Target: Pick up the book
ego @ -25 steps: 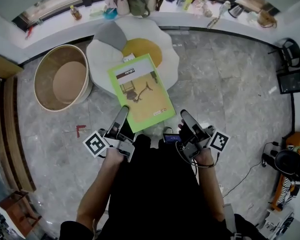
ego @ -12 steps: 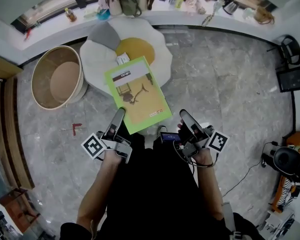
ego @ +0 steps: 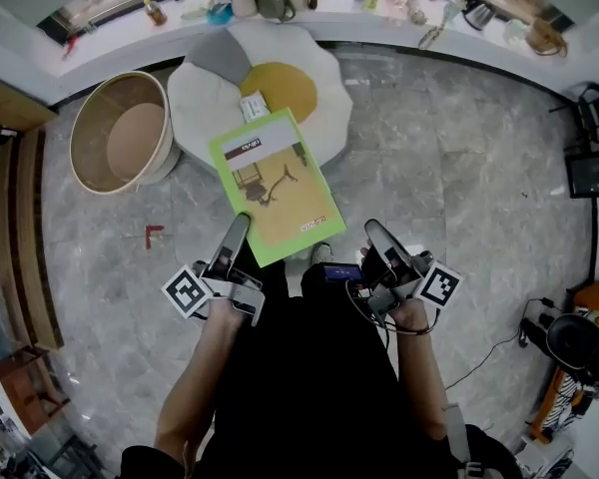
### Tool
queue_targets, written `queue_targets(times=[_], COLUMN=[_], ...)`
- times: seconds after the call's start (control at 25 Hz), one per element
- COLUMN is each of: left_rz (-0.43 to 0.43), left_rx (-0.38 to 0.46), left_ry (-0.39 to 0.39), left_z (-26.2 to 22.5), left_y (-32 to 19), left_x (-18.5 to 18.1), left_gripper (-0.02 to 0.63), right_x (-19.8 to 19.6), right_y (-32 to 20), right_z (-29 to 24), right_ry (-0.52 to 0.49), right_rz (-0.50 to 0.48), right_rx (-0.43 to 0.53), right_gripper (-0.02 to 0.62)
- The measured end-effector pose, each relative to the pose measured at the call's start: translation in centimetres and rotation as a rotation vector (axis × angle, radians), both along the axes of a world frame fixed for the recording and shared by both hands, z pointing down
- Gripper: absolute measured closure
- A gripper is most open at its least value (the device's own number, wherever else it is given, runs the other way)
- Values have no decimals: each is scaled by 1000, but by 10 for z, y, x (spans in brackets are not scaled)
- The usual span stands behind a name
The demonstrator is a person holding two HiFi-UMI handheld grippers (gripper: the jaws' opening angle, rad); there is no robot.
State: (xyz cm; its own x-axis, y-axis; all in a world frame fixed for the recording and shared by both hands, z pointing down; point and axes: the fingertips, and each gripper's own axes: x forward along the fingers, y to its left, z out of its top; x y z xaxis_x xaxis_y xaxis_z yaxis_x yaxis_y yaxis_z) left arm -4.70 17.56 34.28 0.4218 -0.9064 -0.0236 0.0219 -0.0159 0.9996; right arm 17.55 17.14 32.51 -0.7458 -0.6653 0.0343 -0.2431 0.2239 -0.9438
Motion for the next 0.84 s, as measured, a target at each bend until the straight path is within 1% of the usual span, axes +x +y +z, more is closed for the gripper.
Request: queue_targets(times=[0.2, 0.32, 0.4, 0.52, 0.6, 0.84], left_rz=[-35, -53, -64, -81, -87, -93], left_rx=[-6, -8, -9, -6, -4, -13], left_ry=[1, 3, 1, -9, -12, 0], left_z=[6, 6, 1, 0, 2, -2], left_y=[11, 15, 21, 43, 50, 37], left_x=[3, 9, 21, 53, 63, 52], left_gripper=[448, 448, 448, 448, 448, 448], right_x=[1, 5, 16, 44, 54, 42], right_y=[7, 10, 15, 35, 40, 26], right_z=[9, 13, 10, 10, 12, 5], right_ry=[38, 78, 87, 75, 83, 94], right_rz=[-45, -73, -95, -123, -131, -137], right_rx=[10, 21, 28, 34, 39, 43], right_gripper=[578, 578, 578, 578, 578, 578])
